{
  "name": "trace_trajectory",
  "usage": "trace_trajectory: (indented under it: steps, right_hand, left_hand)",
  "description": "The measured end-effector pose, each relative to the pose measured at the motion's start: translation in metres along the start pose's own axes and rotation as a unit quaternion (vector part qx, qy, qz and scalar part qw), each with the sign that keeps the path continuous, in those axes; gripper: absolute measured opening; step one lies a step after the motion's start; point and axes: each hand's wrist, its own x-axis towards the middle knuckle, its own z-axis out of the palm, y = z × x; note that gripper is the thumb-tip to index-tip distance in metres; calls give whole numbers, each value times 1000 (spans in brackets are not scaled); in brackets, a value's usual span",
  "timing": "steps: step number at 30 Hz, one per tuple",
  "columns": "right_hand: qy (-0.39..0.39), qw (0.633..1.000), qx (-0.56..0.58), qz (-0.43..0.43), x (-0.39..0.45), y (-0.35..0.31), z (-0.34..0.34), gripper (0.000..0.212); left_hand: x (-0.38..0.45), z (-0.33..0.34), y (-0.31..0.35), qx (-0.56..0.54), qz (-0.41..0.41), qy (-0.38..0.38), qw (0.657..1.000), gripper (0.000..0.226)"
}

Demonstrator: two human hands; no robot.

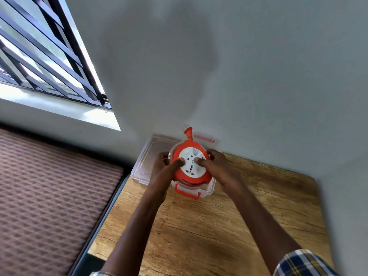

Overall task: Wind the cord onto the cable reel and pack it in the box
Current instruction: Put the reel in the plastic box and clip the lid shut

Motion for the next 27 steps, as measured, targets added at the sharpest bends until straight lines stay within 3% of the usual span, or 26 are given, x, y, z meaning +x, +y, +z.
trace_trajectory:
  steps: [4, 9, 17, 27]
  right_hand:
    - [-15, 990, -140, -28, 13, 1, 5, 60]
    - [-37, 972, -232, -11, 35, 4, 3, 54]
    - [-97, 965, -236, 63, 61, 9, 8, 68]
    - [-100, 951, -289, 44, 74, 23, 11, 66]
  left_hand:
    - [11, 8, 0, 123, 34, 10, 992, 47]
    - [27, 18, -1, 249, 66, 24, 966, 46]
    - [44, 37, -8, 416, 78, 28, 906, 51]
    - [44, 51, -25, 532, 138, 27, 835, 62]
